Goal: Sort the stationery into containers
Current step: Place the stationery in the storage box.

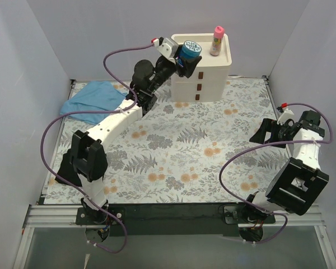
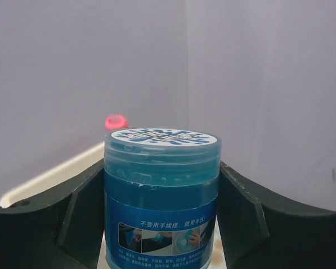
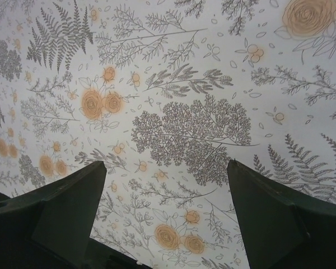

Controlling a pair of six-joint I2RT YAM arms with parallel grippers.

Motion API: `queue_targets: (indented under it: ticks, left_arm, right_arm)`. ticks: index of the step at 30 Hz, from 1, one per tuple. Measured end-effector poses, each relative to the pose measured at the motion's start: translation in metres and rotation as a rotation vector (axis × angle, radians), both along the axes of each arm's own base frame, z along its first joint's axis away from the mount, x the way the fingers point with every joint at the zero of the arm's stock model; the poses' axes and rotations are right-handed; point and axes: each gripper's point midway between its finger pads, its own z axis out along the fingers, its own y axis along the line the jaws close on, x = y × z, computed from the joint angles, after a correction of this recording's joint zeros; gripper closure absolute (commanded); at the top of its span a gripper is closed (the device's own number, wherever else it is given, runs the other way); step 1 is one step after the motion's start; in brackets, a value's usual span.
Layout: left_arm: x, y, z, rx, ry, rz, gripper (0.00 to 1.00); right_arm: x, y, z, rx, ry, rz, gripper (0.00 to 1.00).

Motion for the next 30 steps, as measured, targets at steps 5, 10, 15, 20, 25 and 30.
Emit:
queue_targets:
  ticks: [5, 10, 15, 20, 25, 30]
  left_arm:
    - [0.012, -0.012, 0.007, -0.114, -0.237, 0.06, 1.0]
    - [0.078, -0.019, -0.05, -0.202, -0.335, 0.248, 1.0]
    - [0.131, -0.021, -0.111, -0.218, -0.325, 0.4, 1.0]
    - [0.139, -0.008, -0.115, -0.235, -0.33, 0.468, 1.0]
    - [0.134, 0.004, -0.093, -0.271, -0.356, 0.513, 1.0]
    - [0.14, 0.006, -0.092, -0.246, -0.337, 0.527, 1.0]
  right_arm:
    - [-0.013, 0.006, -0.011, 0.016, 0.037, -0.018, 0.02]
    - [-0.015, 0.003, -0.015, -0.006, 0.056, -0.027, 0.02]
    - [-0.018, 0.0, -0.017, -0.024, 0.07, -0.03, 0.02]
    - [-0.019, 0.0, -0.019, -0.029, 0.076, -0.022, 0.02]
    - [-0.023, 0.003, -0.03, -0.008, 0.109, -0.019, 0.02]
    - [-0.024, 0.003, -0.035, 0.002, 0.124, -0.019, 0.02]
